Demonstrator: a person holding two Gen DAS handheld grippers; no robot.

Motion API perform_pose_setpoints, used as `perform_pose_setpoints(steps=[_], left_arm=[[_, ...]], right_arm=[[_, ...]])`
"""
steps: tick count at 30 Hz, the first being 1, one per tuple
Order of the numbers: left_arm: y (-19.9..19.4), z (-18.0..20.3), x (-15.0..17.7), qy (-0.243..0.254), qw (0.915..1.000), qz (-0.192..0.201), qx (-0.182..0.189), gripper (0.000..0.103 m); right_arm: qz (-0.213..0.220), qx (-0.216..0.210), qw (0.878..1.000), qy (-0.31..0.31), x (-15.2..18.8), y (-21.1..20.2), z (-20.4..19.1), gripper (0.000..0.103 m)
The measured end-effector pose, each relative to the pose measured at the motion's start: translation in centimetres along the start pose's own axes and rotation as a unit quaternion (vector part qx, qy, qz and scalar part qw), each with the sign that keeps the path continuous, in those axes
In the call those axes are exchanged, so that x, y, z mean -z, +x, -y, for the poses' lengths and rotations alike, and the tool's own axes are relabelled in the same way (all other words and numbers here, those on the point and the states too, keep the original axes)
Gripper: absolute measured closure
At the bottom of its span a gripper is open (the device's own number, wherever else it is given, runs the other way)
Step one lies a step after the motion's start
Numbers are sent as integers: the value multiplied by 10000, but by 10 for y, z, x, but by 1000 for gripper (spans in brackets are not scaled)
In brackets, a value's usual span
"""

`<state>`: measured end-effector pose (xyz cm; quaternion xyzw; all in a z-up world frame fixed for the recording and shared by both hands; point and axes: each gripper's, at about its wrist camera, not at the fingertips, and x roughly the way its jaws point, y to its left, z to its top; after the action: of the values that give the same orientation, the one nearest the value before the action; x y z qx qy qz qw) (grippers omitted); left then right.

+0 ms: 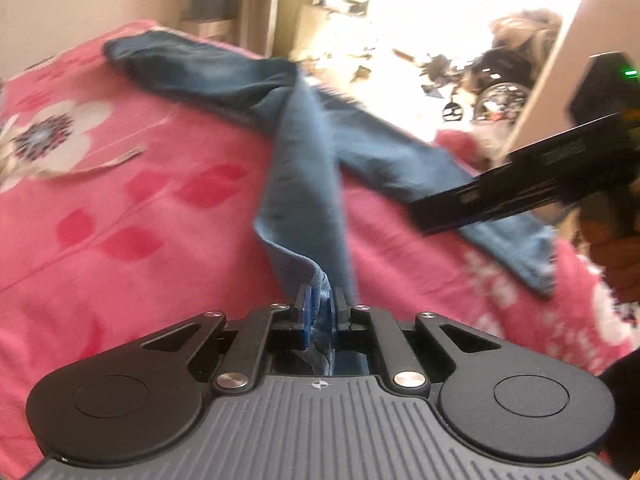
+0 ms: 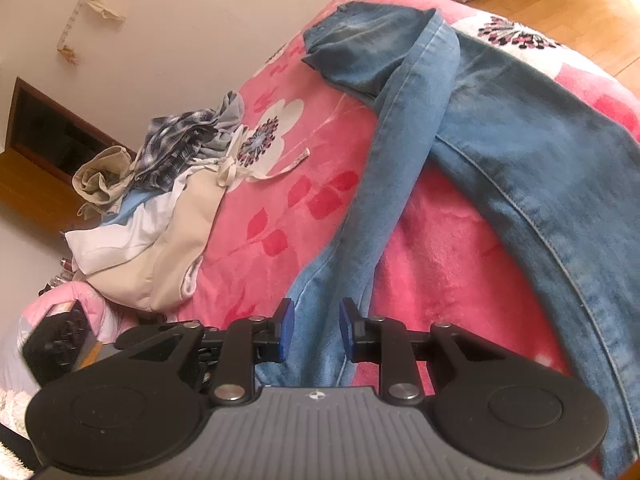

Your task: Fold clothes

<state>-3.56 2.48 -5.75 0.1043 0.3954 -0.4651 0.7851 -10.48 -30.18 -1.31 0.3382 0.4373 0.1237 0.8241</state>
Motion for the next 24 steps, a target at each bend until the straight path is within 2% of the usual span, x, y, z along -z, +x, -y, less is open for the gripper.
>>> perform_pose_setpoints(steps=[2,7,10,20,21,24], left_arm=[[1,8,-2,21,9997,55,216,96],[11,27,-5,150,9982,24,588,96],[17,37,-6,292,9966,5,769,96],[23,63,-4,772,9901,59,1173,96],[23,64,-3,802,9896,61,1193,96],[24,67,-2,831,9890,60,1220,96]], right_arm=[[-110,23,9999,30,1,4,0,58],[-379,66,9991,174,4,12,3,53],[-471,40,9982,367,4,15,9,44],[-696,124,9949,724,7,19,24,46],[-699,116,9946,763,8,19,26,48],[-706,110,9939,839,10,17,31,63]])
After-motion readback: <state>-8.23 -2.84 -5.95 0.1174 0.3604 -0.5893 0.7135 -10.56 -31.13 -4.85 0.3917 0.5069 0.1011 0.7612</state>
